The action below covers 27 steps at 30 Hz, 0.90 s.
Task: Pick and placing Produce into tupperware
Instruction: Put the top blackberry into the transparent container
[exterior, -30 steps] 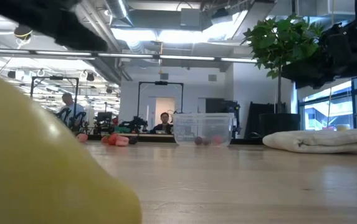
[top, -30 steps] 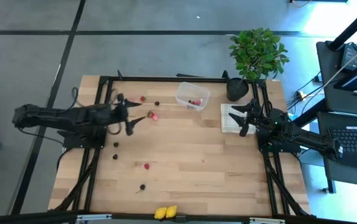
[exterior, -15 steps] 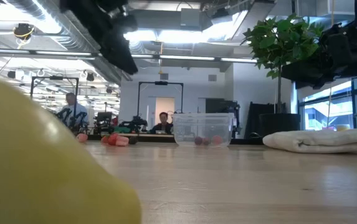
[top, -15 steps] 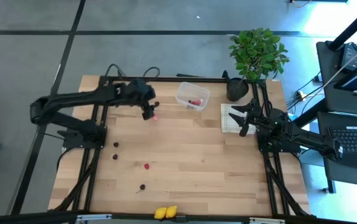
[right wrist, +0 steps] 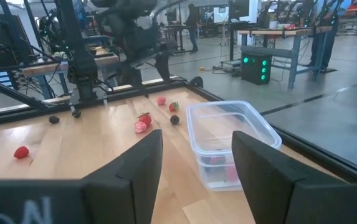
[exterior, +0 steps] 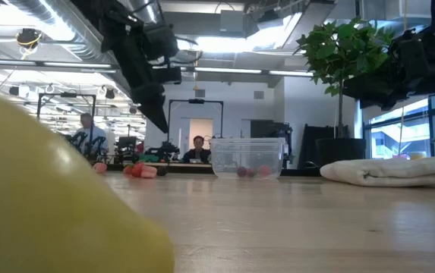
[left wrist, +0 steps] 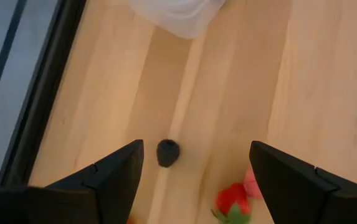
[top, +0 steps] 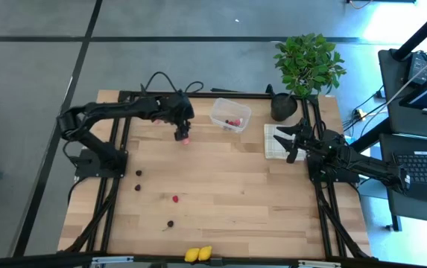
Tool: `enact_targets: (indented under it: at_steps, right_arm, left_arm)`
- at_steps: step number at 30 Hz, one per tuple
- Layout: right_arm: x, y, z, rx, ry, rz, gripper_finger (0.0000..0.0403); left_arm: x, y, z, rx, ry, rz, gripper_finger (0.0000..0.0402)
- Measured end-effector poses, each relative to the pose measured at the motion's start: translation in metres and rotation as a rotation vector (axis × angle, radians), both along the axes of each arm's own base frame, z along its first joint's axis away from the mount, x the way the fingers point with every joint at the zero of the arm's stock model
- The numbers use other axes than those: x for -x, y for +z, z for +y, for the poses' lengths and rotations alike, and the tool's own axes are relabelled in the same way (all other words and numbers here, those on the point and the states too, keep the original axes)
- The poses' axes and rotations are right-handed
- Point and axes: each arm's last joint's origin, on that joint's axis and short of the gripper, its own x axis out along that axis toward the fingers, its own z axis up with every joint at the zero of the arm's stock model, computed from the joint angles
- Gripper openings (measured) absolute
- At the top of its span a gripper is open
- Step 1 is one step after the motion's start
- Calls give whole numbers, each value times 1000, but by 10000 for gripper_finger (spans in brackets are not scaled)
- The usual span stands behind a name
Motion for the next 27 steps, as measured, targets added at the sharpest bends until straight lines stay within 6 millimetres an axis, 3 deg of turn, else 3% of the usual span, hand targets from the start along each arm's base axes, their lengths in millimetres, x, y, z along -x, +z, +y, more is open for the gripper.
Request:
enact_targets:
  at_steps: [11,19,27]
  right_arm:
    - [0,0,0,14,0,5,195]
    - [0,0,0,31,0,12,195]
    - [0,0,0,31,0,12,195]
  left_arm:
    - [-2,-28,22,55,8,49,286]
    - [-10,-51,27,67,-9,96,286]
    - [-10,-62,32,26,33,157,286]
